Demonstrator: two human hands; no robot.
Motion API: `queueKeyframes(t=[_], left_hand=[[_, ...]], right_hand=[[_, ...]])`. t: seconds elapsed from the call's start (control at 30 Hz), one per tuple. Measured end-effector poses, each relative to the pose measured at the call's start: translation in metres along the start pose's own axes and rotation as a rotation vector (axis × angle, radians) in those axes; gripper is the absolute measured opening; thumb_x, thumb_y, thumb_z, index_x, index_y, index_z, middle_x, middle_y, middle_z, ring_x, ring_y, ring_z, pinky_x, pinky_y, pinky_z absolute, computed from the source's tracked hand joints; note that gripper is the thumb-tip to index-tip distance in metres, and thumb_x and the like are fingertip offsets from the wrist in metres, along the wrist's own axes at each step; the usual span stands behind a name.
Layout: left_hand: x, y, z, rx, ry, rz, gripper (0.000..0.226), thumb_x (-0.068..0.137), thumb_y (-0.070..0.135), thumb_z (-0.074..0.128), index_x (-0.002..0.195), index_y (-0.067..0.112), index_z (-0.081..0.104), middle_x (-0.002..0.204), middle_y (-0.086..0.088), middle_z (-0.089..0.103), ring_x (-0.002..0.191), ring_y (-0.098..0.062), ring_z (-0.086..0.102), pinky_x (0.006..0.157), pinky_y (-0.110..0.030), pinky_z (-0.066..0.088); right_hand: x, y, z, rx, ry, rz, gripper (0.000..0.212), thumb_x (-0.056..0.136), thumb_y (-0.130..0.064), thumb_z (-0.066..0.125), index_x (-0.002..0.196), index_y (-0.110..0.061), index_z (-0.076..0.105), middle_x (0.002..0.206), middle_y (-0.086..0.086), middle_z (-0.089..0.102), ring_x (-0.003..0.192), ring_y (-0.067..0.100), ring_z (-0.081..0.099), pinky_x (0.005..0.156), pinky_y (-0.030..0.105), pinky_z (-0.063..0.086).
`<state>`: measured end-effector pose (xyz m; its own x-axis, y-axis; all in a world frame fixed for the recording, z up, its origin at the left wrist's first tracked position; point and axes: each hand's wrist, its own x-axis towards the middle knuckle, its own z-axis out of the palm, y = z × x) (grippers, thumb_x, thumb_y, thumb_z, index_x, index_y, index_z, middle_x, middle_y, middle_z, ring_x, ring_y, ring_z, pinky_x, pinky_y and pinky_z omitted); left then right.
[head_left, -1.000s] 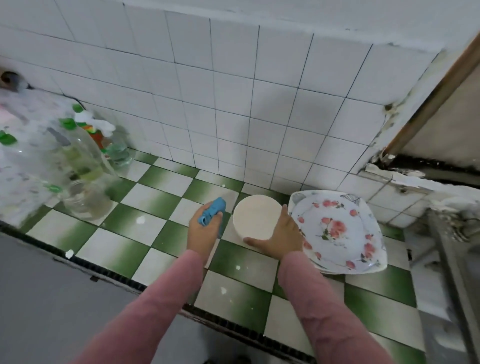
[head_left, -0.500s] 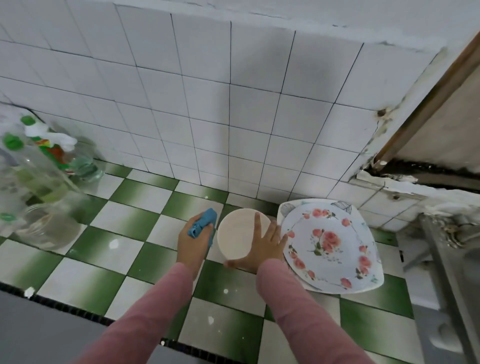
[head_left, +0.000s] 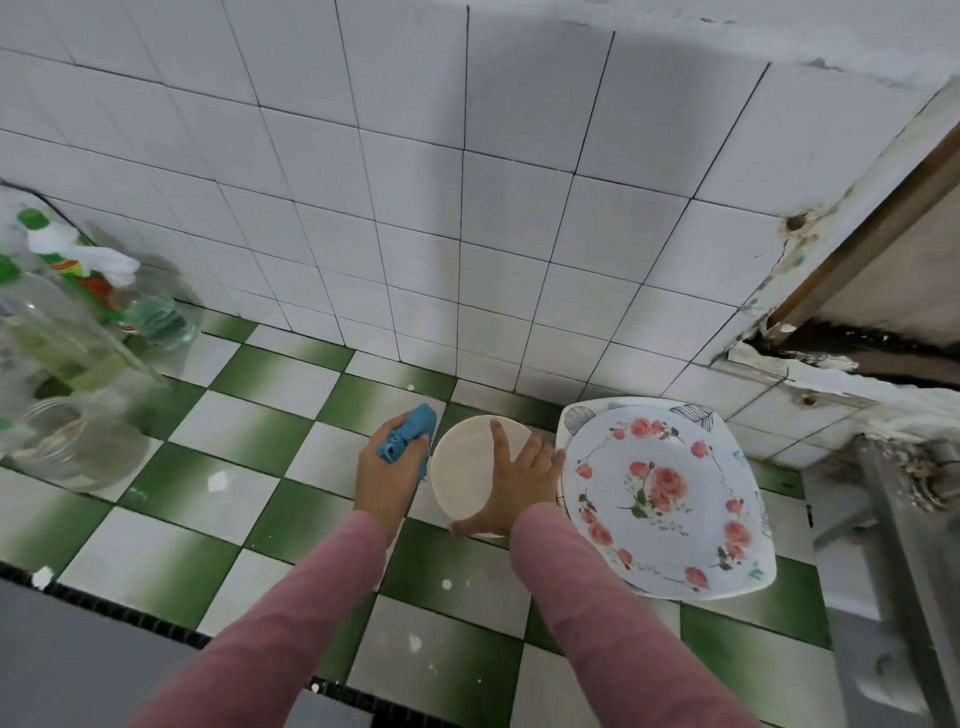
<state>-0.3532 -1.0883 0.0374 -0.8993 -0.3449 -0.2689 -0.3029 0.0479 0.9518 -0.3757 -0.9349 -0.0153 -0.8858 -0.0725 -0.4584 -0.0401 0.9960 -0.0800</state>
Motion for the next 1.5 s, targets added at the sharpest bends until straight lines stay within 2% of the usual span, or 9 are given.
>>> queueKeyframes(t=[0.17, 0.37, 0.47, 0.57, 0.83, 0.93, 1.03, 1.33, 1.5], left_hand=[[0.008, -0.007, 0.006, -0.001, 0.013, -0.055, 0.022, 0.097, 0.016, 0.058, 0.117, 0.023, 0.054, 0.097, 0.010, 0.058, 0.090, -0.007, 0.056, 0.088, -0.029, 0.048], [0.014, -0.016, 0.007, 0.041, 0.078, -0.137, 0.029, 0.097, 0.014, 0.057, 0.127, 0.014, 0.055, 0.110, -0.003, 0.057, 0.100, -0.020, 0.056, 0.100, -0.039, 0.049], [0.021, -0.019, 0.007, 0.060, 0.088, -0.198, 0.028, 0.098, 0.016, 0.057, 0.125, 0.013, 0.055, 0.108, -0.007, 0.059, 0.087, -0.017, 0.056, 0.083, -0.031, 0.053], [0.026, -0.022, 0.007, 0.058, 0.075, -0.207, 0.028, 0.098, 0.016, 0.056, 0.125, 0.013, 0.056, 0.103, -0.004, 0.057, 0.077, -0.010, 0.052, 0.060, -0.020, 0.042], [0.024, -0.021, 0.007, 0.067, 0.000, -0.218, 0.037, 0.095, 0.020, 0.062, 0.130, 0.016, 0.052, 0.113, -0.003, 0.056, 0.077, -0.009, 0.052, 0.050, -0.011, 0.040], [0.022, -0.019, 0.004, 0.117, -0.031, -0.209, 0.053, 0.087, 0.017, 0.072, 0.135, 0.018, 0.048, 0.118, -0.002, 0.055, 0.097, -0.021, 0.056, 0.077, -0.028, 0.054], [0.024, -0.016, 0.002, 0.184, -0.024, -0.214, 0.054, 0.087, 0.003, 0.069, 0.136, 0.014, 0.049, 0.131, -0.008, 0.055, 0.105, -0.023, 0.053, 0.097, -0.043, 0.049], [0.017, -0.005, 0.005, 0.126, 0.017, -0.143, 0.047, 0.087, 0.002, 0.068, 0.129, 0.015, 0.054, 0.115, 0.002, 0.054, 0.100, -0.018, 0.050, 0.086, -0.031, 0.046], [0.022, 0.003, 0.001, 0.106, 0.005, -0.120, 0.049, 0.084, 0.000, 0.069, 0.129, 0.016, 0.056, 0.111, 0.002, 0.055, 0.100, -0.019, 0.053, 0.085, -0.028, 0.045]], right_hand=[[-0.002, 0.008, 0.002, 0.043, 0.060, -0.033, 0.127, 0.055, -0.084, 0.070, 0.149, -0.027, 0.007, 0.154, 0.019, 0.017, 0.144, 0.043, 0.015, 0.119, 0.059, 0.008], [-0.004, 0.009, 0.005, 0.103, 0.115, -0.028, 0.119, 0.056, -0.081, 0.073, 0.143, -0.022, 0.016, 0.146, 0.015, 0.022, 0.138, 0.038, 0.022, 0.118, 0.056, 0.013], [-0.005, 0.007, 0.006, 0.218, 0.142, -0.017, 0.115, 0.055, -0.076, 0.077, 0.139, -0.023, 0.018, 0.145, 0.012, 0.021, 0.137, 0.035, 0.021, 0.120, 0.053, 0.015], [-0.002, 0.004, 0.003, 0.308, 0.196, -0.014, 0.111, 0.054, -0.073, 0.078, 0.134, -0.024, 0.019, 0.143, 0.009, 0.018, 0.134, 0.032, 0.020, 0.117, 0.050, 0.021], [-0.002, -0.002, -0.001, 0.363, 0.260, -0.026, 0.109, 0.049, -0.071, 0.081, 0.127, -0.023, 0.022, 0.136, 0.006, 0.019, 0.127, 0.027, 0.022, 0.110, 0.044, 0.033], [-0.006, -0.004, -0.002, 0.353, 0.310, -0.036, 0.107, 0.048, -0.073, 0.079, 0.124, -0.024, 0.022, 0.136, 0.006, 0.020, 0.125, 0.026, 0.023, 0.107, 0.043, 0.035], [-0.009, -0.005, -0.005, 0.337, 0.328, -0.062, 0.107, 0.048, -0.073, 0.079, 0.122, -0.027, 0.018, 0.137, 0.008, 0.020, 0.124, 0.027, 0.023, 0.108, 0.044, 0.034], [-0.014, 0.000, -0.031, 0.284, 0.184, -0.050, 0.126, 0.051, -0.078, 0.079, 0.145, -0.031, 0.009, 0.152, 0.008, 0.005, 0.142, 0.034, 0.008, 0.119, 0.051, 0.017], [-0.014, 0.012, -0.047, 0.475, 0.231, -0.042, 0.117, 0.070, -0.065, 0.078, 0.154, -0.027, 0.006, 0.154, 0.010, 0.013, 0.143, 0.033, 0.015, 0.118, 0.052, 0.025]])
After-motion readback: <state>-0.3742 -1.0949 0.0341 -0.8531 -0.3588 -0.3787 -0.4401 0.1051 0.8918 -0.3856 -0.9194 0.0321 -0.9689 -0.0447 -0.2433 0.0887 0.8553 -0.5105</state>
